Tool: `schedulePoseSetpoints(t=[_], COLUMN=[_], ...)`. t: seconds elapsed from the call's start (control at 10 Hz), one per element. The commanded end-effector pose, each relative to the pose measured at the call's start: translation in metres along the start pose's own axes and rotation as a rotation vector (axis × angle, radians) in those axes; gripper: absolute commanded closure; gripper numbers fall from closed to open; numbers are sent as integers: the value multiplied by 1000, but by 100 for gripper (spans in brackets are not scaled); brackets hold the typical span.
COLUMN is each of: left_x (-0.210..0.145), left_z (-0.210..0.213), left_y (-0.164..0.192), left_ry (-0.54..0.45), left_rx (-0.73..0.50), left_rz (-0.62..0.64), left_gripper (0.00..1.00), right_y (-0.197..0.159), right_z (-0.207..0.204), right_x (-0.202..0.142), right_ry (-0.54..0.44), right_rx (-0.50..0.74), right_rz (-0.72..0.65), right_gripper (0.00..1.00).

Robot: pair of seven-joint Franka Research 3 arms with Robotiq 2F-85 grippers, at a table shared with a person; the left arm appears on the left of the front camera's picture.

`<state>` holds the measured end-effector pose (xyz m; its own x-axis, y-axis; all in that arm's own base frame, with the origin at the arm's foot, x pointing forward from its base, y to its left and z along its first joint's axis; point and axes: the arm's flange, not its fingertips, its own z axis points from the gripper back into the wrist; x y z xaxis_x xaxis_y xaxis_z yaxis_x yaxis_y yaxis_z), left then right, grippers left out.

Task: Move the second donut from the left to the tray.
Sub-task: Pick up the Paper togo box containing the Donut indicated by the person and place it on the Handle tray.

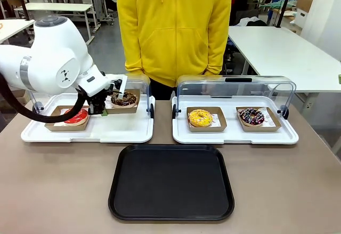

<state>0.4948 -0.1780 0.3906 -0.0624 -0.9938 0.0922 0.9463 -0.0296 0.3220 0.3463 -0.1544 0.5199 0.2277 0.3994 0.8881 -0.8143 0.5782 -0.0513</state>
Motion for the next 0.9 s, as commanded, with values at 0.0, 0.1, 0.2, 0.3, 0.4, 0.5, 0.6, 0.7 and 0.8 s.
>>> schedulePoseSetpoints(t=[0.0, 0.1, 0.2, 0.3, 0.4, 0.5, 0.6, 0.7, 0.8], left_x=[4, 8, 12, 13, 14, 17, 22, 29, 41], left_z=[20, 30, 40, 52, 64, 73, 78, 81, 80], left_y=[-22, -34, -47, -61, -77, -93, -111, -126, -142], left_ry=[5, 12, 32, 33, 33, 13, 20, 10, 16], left_rx=[36, 43, 50, 48, 39, 49, 44, 31, 39], left_rz=[46, 61, 82, 100, 117, 103, 109, 114, 140], left_gripper=[98, 98, 98, 98, 98, 98, 98, 98, 98], right_y=[-3, -3, -3, -3, -3, -3, -3, -3, -3], right_z=[-1, -1, -1, -1, -1, -1, -1, -1, -1], right_x=[1, 1, 1, 1, 1, 1, 1, 1, 1], right_ry=[-30, -30, -30, -30, -30, -30, -30, -30, -30], right_rx=[-3, -3, -3, -3, -3, -3, -3, -3, -3], right_rz=[25, 25, 25, 25, 25, 25, 25, 25, 25], right_gripper=[0, 0, 0, 0, 0, 0, 0, 0, 0])
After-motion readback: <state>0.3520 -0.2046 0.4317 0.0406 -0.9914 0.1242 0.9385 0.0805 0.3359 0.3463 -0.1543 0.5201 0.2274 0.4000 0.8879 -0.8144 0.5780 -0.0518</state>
